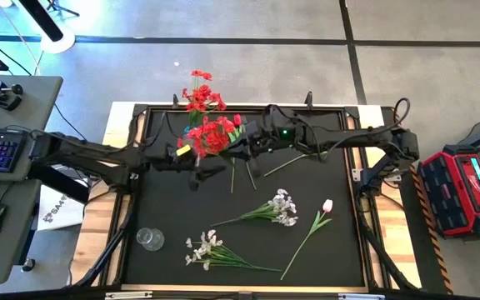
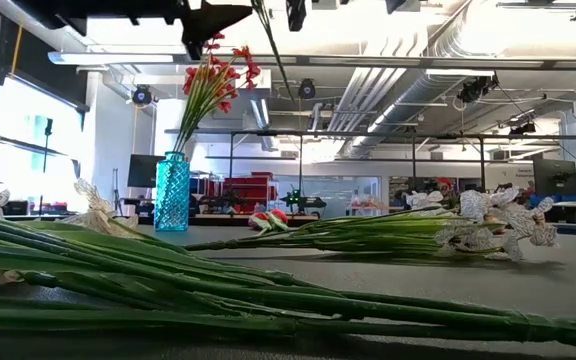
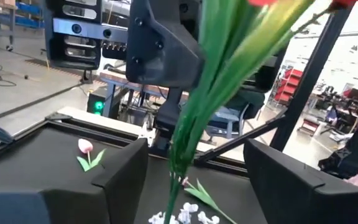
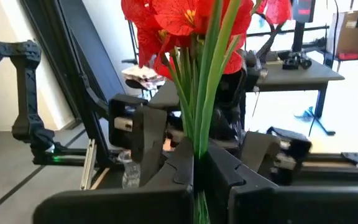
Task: Sort flowers into vase by color
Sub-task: Put the red flower into the blue vase
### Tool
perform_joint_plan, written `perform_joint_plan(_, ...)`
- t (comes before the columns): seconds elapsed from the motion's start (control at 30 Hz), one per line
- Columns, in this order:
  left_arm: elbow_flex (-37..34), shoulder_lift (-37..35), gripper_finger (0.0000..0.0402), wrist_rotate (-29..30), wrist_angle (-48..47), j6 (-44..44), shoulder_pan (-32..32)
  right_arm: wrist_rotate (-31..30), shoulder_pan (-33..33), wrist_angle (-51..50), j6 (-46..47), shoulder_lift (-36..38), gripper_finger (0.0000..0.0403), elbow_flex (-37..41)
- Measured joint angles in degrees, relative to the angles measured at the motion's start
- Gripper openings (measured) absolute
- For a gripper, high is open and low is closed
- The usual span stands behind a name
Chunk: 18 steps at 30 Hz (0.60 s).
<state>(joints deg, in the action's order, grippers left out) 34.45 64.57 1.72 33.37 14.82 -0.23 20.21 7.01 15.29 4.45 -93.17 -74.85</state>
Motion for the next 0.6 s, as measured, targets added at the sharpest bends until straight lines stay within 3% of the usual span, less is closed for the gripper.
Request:
perform_joint_plan(0.27, 2.17, 2.26, 0.0182, 0.04, -0.02, 0.02, 0.04, 0.04, 0.02, -0.31, 0.02, 0.00, 0.0000, 0.02)
perform_joint_plan(0.6, 2.22, 2.06, 0.0023, 0.27, -0.82, -0.10, 0.28, 0.17, 0.10, -1.43, 1.38, 0.00, 0.0008, 0.02)
